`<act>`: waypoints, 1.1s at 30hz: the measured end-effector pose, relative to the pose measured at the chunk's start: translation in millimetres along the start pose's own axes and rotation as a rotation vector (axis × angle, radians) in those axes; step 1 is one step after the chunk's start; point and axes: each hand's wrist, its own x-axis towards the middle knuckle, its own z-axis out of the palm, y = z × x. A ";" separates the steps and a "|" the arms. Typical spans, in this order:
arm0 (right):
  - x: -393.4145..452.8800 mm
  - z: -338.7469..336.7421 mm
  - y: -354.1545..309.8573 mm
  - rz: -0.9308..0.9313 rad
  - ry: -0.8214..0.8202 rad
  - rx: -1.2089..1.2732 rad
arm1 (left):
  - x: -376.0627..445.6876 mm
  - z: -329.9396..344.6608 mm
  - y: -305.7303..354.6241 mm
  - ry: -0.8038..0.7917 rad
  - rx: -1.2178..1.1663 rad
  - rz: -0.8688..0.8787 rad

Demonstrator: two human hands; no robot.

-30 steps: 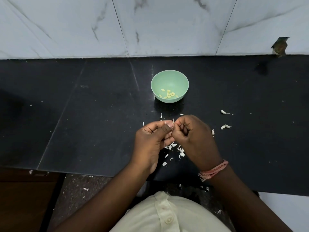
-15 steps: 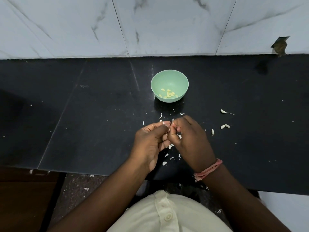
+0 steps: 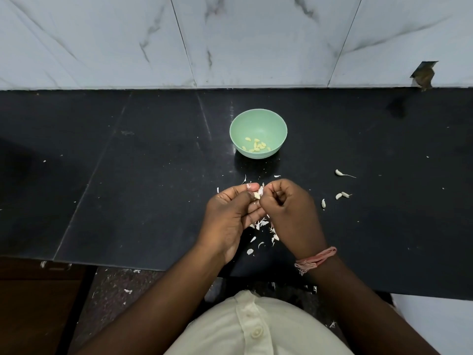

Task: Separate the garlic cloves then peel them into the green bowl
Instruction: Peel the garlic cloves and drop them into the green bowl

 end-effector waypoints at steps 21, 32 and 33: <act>1.3 -7.8 -5.9 0.143 0.097 0.194 | -0.9 -4.8 1.8 -0.012 -0.154 0.065; 0.3 -8.2 0.0 -0.045 0.227 -0.077 | -1.3 -7.6 -2.2 -0.023 -0.167 0.157; 1.5 -8.5 1.5 -0.055 0.223 -0.090 | -1.0 -8.2 -2.4 -0.022 -0.168 0.165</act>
